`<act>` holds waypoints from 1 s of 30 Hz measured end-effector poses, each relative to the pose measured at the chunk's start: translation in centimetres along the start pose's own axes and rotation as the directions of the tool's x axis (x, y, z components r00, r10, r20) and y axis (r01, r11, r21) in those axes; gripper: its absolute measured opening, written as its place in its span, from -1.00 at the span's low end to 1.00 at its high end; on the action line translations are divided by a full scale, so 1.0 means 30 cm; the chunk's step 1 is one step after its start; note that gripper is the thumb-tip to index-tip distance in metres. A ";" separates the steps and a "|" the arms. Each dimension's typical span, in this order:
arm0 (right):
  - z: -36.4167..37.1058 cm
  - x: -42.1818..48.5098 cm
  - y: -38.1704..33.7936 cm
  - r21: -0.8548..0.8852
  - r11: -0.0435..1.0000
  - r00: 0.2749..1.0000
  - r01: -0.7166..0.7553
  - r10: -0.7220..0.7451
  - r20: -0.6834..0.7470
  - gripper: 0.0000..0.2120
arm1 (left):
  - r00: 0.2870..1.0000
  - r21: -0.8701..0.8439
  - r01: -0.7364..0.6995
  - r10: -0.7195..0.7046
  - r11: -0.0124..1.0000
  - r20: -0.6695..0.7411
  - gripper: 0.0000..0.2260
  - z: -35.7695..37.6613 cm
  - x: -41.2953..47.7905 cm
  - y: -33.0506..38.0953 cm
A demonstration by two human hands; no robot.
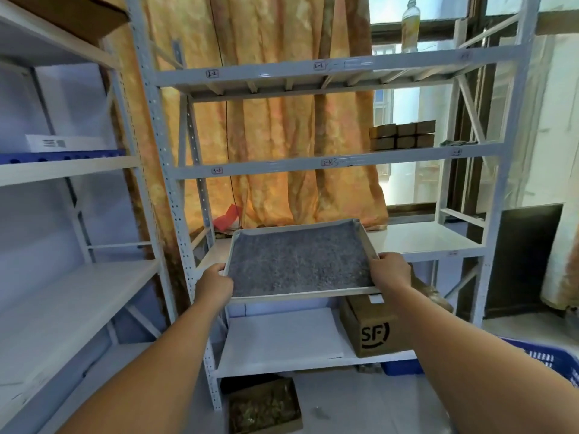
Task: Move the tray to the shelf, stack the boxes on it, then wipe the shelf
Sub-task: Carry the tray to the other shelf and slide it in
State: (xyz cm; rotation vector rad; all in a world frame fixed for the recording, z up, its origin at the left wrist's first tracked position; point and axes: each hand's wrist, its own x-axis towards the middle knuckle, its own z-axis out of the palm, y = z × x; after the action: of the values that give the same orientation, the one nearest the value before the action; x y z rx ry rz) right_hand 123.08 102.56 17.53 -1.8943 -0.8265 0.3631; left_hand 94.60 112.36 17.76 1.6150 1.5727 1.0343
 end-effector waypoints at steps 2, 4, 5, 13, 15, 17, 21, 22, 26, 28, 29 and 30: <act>-0.004 0.056 -0.010 0.004 1.000 1.000 0.020 -0.020 -0.011 -0.76 | 0.999 -0.029 -0.033 0.032 0.999 -0.008 -0.58 0.041 0.048 0.024; -0.005 0.106 -0.020 0.010 0.999 0.999 0.039 -0.039 -0.023 -0.74 | 0.998 -0.033 -0.059 0.058 0.998 -0.030 -0.59 0.076 0.094 0.049; -0.002 0.131 -0.027 0.013 0.999 0.999 0.042 -0.041 -0.028 -0.73 | 0.996 -0.035 -0.077 0.075 0.996 -0.053 -0.61 0.093 0.118 0.063; 0.055 0.431 -0.142 0.043 0.998 0.987 0.054 -0.047 -0.151 -0.71 | 0.976 -0.163 -0.184 0.160 0.969 -0.147 -0.70 0.212 0.417 0.214; 0.087 0.515 -0.186 0.036 0.997 0.983 0.071 -0.064 -0.170 -0.71 | 0.977 -0.174 -0.182 0.158 0.968 -0.141 -0.71 0.238 0.513 0.241; 0.130 0.612 -0.230 0.028 0.994 0.978 0.102 -0.095 -0.187 -0.71 | 0.977 -0.223 -0.188 0.158 0.957 -0.143 -0.71 0.258 0.614 0.269; 0.213 0.779 -0.338 0.007 0.991 0.967 0.133 -0.128 -0.218 -0.72 | 0.986 -0.321 -0.159 0.135 0.933 -0.097 -0.68 0.276 0.843 0.315; 0.230 0.817 -0.363 0.011 0.990 0.965 0.139 -0.133 -0.225 -0.72 | 0.989 -0.332 -0.143 0.122 0.932 -0.082 -0.68 0.277 0.897 0.325; 0.281 0.942 -0.441 0.006 0.988 0.950 0.155 -0.148 -0.275 -0.69 | 0.989 -0.342 -0.145 0.128 0.928 -0.073 -0.70 0.287 1.072 0.373; 0.303 0.996 -0.465 0.018 0.988 0.951 0.153 -0.142 -0.275 -0.67 | 0.988 -0.382 -0.154 0.137 0.911 -0.072 -0.75 0.296 1.136 0.402; 0.314 1.022 -0.476 0.028 0.988 0.953 0.151 -0.138 -0.268 -0.68 | 0.987 -0.403 -0.159 0.143 0.901 -0.069 -0.78 0.302 1.163 0.418; 0.324 1.052 -0.484 0.051 0.987 0.956 0.150 -0.132 -0.261 -0.69 | 0.988 -0.425 -0.154 0.141 0.892 -0.061 -0.79 0.308 1.189 0.434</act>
State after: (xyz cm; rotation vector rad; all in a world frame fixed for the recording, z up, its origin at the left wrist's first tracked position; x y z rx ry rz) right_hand 134.67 134.64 29.21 -1.7598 -0.7580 0.0551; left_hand 107.89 147.61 28.15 1.4274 1.1437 1.3803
